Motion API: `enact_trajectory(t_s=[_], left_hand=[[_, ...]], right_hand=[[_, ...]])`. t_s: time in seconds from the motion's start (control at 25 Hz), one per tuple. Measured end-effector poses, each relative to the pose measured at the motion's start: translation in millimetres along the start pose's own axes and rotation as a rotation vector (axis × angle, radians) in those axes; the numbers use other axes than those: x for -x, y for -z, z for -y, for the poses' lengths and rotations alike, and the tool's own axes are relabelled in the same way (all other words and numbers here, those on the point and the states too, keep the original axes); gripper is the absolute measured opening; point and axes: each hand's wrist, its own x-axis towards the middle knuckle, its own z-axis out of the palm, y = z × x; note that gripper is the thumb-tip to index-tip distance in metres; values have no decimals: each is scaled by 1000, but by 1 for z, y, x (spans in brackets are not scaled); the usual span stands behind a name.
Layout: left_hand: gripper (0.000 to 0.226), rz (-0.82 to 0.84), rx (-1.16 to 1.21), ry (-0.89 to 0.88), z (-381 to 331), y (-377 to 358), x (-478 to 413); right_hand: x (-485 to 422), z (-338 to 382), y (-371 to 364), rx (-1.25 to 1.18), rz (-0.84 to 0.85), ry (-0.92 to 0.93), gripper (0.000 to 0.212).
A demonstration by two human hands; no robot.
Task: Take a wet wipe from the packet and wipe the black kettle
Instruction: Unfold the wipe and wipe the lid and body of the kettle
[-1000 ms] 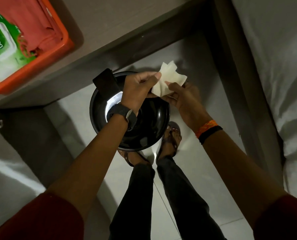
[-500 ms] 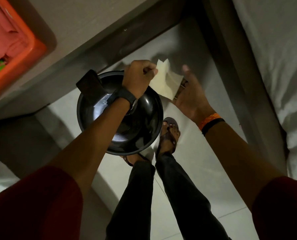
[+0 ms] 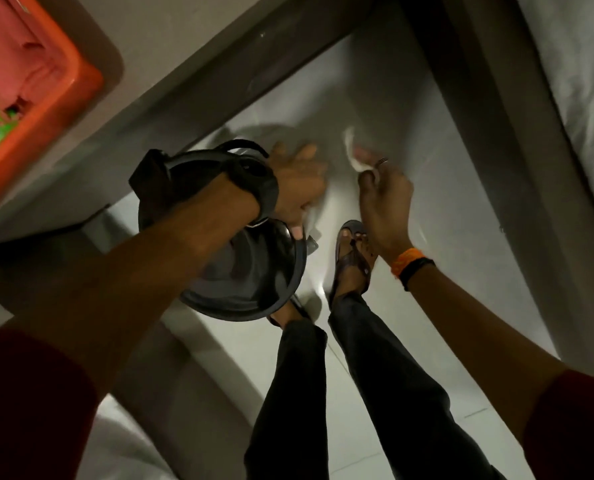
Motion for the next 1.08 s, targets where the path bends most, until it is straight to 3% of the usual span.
enact_trajectory(t_s=[0.12,0.24,0.32,0.4,0.48,0.52,0.64,0.68,0.88,0.96,1.08], left_hand=[[28,-68,15,28,8,-33,45],[34,-173,190,-29,15,-61,85],[30,-278,290,-63,16,-80,101],[20,-402,318,-75,15,-104,113],[18,-483,351,-58,22,-128,125],[15,-516,386,-45,26,-136,130],[13,-580,560,3,30,-154,143],[17,-606,622,31,29,-159,146],[46,-692,722,170,47,-173,159],[48,-653,753,182,52,-184,169],[40,-594,713,187,46,-205,182]], right_hand=[[35,-4,-26,-124,172,-55,42],[86,-3,-53,-134,423,-30,32],[123,2,-73,-183,632,22,47],[131,-1,-90,-164,729,164,58],[104,-9,-103,26,732,350,59],[85,-13,-108,87,705,341,58],[39,-16,-116,64,581,-71,53],[44,-10,-118,54,578,-108,53],[153,18,-134,-265,908,147,46],[127,23,-146,-103,852,223,51],[31,17,-170,212,654,155,53]])
